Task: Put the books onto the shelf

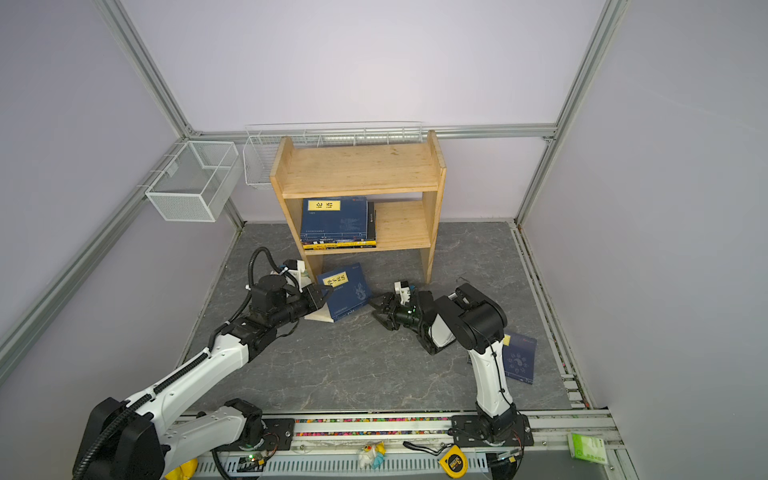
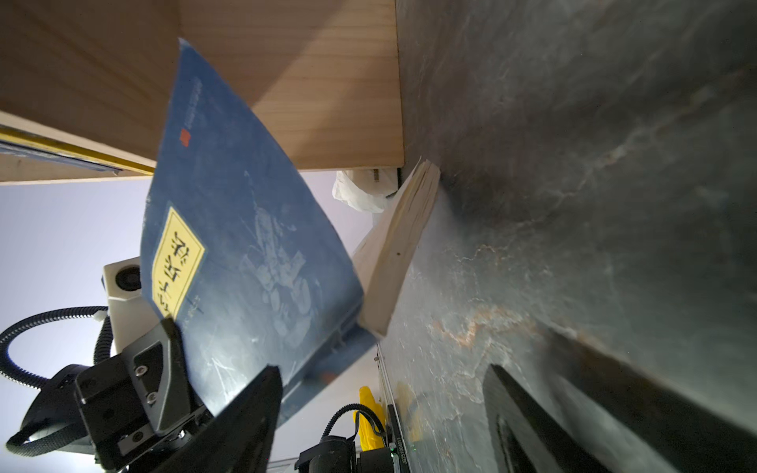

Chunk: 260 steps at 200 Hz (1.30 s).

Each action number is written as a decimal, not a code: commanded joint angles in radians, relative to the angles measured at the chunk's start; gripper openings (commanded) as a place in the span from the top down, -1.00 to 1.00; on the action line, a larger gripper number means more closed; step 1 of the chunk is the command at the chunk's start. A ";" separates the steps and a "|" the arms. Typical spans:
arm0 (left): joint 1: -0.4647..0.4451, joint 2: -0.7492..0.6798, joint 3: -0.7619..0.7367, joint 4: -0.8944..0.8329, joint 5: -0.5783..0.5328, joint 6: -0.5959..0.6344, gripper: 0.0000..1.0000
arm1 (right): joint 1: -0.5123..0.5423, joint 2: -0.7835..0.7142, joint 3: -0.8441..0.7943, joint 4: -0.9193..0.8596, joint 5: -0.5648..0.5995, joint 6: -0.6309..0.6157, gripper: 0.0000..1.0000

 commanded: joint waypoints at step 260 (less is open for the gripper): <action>-0.004 -0.074 -0.233 0.024 -0.081 -0.132 0.61 | 0.028 0.185 0.046 0.055 0.044 0.133 0.76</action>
